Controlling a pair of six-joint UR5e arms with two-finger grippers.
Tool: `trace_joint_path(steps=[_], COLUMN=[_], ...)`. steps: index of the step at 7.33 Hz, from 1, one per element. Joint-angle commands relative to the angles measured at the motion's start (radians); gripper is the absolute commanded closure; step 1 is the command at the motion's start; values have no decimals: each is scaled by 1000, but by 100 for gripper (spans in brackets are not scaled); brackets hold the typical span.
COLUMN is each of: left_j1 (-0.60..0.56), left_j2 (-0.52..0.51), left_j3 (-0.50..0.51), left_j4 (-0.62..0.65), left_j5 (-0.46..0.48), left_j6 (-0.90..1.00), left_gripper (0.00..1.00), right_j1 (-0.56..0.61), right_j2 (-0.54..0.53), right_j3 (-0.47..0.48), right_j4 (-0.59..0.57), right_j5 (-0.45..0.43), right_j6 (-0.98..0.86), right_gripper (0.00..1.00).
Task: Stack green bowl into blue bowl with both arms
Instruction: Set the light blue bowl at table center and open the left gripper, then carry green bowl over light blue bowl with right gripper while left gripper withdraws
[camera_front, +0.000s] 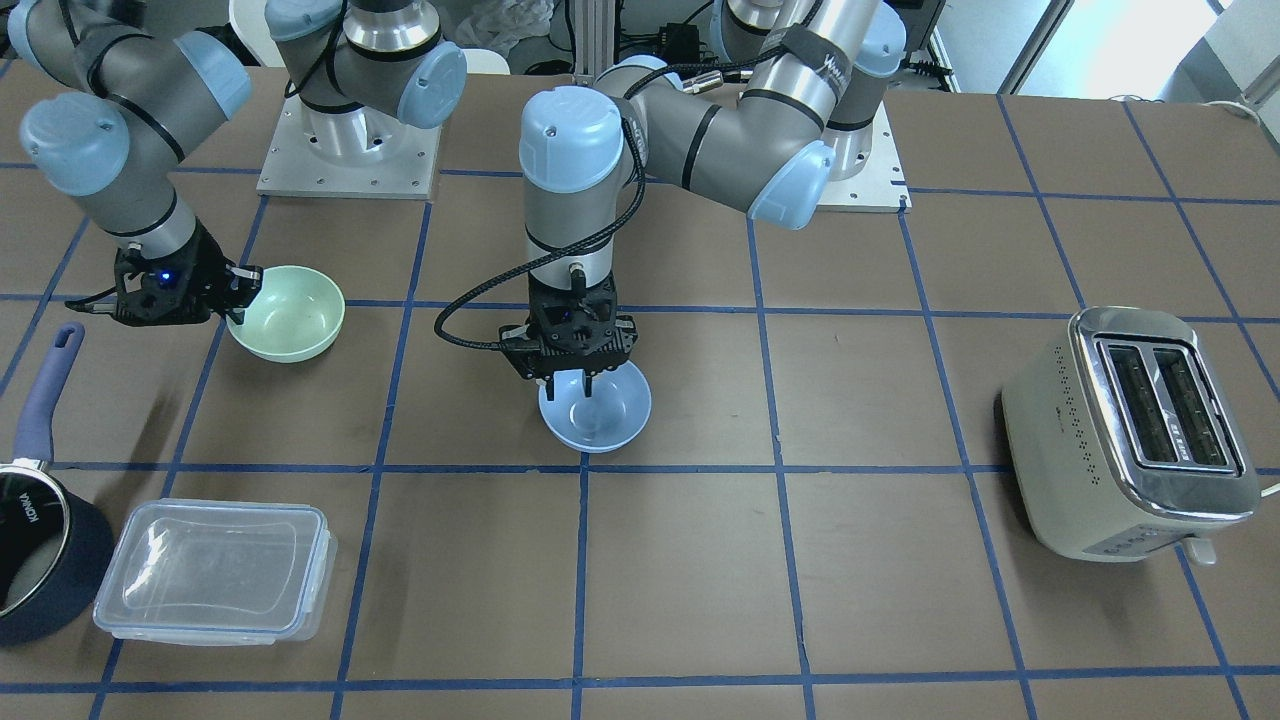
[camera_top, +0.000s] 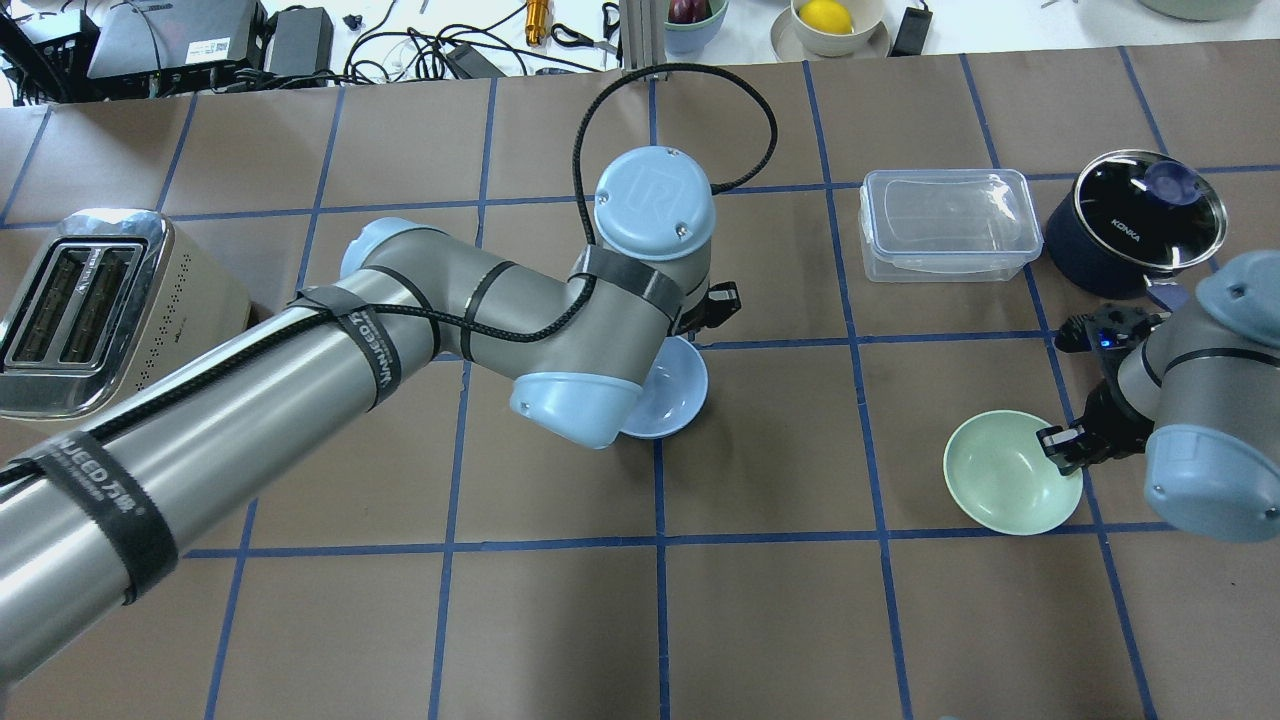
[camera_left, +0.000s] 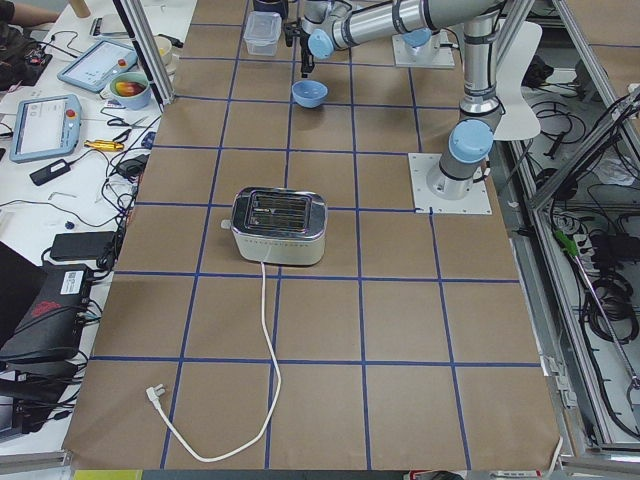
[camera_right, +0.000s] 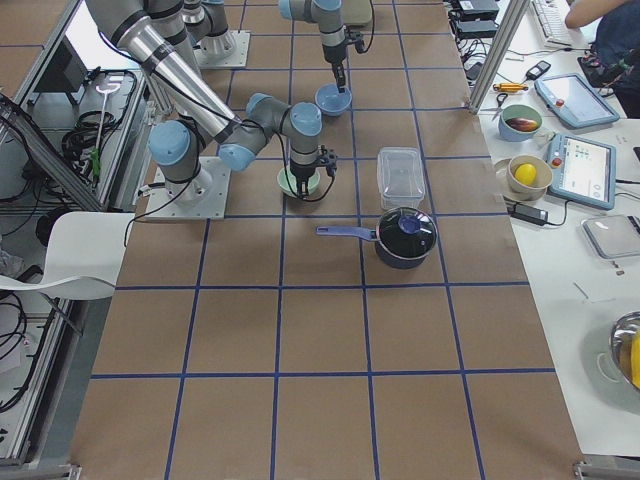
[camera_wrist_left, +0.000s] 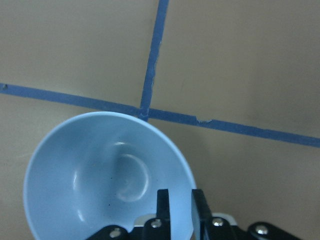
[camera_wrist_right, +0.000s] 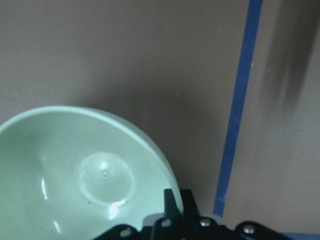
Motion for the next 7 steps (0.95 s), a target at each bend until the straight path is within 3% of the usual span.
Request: trace_joint_path(steps=[1,3,5,7], left_j1=[139,289,506,509], left_j2=[132,291,367,410], left_j3=[8,19,112,154], left_j4=[-175,-394,-577,-575], left_j5=[-15,-20,-30,-49], left_j6=[198,521,717,747], left_gripper=[0,0,0,0], right_j1=[24,120,371,572], right_j2=[7,65,103,215], right_j3=[-196,-287,-359,-495], right_j4=[250,289,278,280], right_j5=[99,162,214,236], right_j6=[106,251,628,851], right_gripper=[100,100,100,100])
